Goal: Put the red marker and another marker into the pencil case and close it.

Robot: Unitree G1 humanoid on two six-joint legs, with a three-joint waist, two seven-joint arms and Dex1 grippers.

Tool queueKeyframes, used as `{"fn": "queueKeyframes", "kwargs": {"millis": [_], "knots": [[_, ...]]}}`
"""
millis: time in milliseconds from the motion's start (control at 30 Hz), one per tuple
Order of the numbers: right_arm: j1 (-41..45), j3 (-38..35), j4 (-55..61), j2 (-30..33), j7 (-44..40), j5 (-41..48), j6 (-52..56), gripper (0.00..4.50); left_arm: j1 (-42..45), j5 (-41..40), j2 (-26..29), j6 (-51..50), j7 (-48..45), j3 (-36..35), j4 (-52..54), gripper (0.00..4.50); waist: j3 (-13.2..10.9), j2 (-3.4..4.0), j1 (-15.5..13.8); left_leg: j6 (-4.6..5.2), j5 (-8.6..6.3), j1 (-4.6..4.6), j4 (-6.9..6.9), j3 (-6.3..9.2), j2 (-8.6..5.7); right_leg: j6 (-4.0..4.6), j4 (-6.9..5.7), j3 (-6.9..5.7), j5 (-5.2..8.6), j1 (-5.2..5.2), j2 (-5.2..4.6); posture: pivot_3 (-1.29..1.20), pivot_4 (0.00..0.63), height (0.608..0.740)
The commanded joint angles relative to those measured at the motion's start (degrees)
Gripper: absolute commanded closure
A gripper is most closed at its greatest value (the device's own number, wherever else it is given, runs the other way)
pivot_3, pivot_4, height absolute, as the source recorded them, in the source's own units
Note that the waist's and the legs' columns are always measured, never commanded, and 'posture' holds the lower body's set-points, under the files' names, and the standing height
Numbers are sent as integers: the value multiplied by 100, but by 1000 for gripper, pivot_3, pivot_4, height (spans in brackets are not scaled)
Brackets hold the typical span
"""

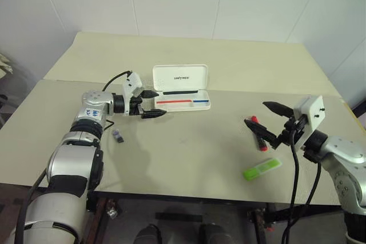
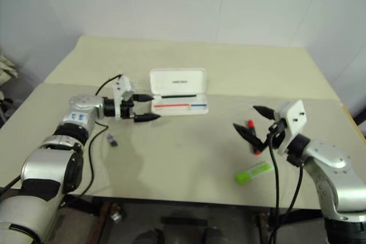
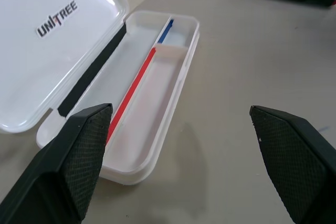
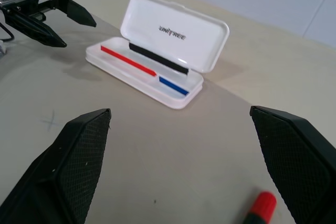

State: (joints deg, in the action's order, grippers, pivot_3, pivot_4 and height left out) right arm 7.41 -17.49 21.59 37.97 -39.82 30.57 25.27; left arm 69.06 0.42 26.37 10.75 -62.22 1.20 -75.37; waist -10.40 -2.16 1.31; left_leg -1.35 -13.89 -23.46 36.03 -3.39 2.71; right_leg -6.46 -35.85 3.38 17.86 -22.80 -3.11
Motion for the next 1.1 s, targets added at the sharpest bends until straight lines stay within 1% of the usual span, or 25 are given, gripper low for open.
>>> {"fn": "queueKeyframes", "kwargs": {"millis": [33,200,433,533,733,833,1100], "knots": [[-159,-309,438,-20,201,119,9,0,271,265,-78,-13,295,61,-75,32,0,0,0,0,0,0,1,0,0,0,0,0,0,0,0,0,150,740],[-442,-481,605,-25,376,128,86,0,497,660,-245,-139,743,159,-185,32,-1,-2,8,-1,-1,2,3,0,0,-1,-3,1,0,1,2,0,150,740],[-626,-551,800,-72,552,191,114,0,600,1098,-355,-191,941,332,-229,32,-1,-2,16,-3,-2,3,2,-1,1,-1,-2,2,0,0,6,0,150,740],[-718,-598,823,-81,610,185,92,0,627,1364,-413,-254,1087,509,-257,32,-2,-3,8,-3,-2,2,3,-1,1,-2,-2,3,0,0,6,0,150,740],[-926,-616,954,-123,718,240,89,0,625,1719,-471,-307,1070,752,-287,32,-2,-3,4,-4,-3,1,1,-1,1,-2,0,3,1,0,6,0,150,740],[-1000,-597,956,-108,698,239,76,0,633,1750,-523,-320,1043,721,-294,32,-2,-4,4,-4,-3,3,4,-1,1,-2,-3,3,1,1,6,0,150,740],[-910,-578,888,-69,699,237,85,0,625,1983,-607,-408,1147,819,-330,32,-2,-4,5,-4,-3,4,6,-1,0,-3,-6,4,0,2,6,0,150,740]]}}
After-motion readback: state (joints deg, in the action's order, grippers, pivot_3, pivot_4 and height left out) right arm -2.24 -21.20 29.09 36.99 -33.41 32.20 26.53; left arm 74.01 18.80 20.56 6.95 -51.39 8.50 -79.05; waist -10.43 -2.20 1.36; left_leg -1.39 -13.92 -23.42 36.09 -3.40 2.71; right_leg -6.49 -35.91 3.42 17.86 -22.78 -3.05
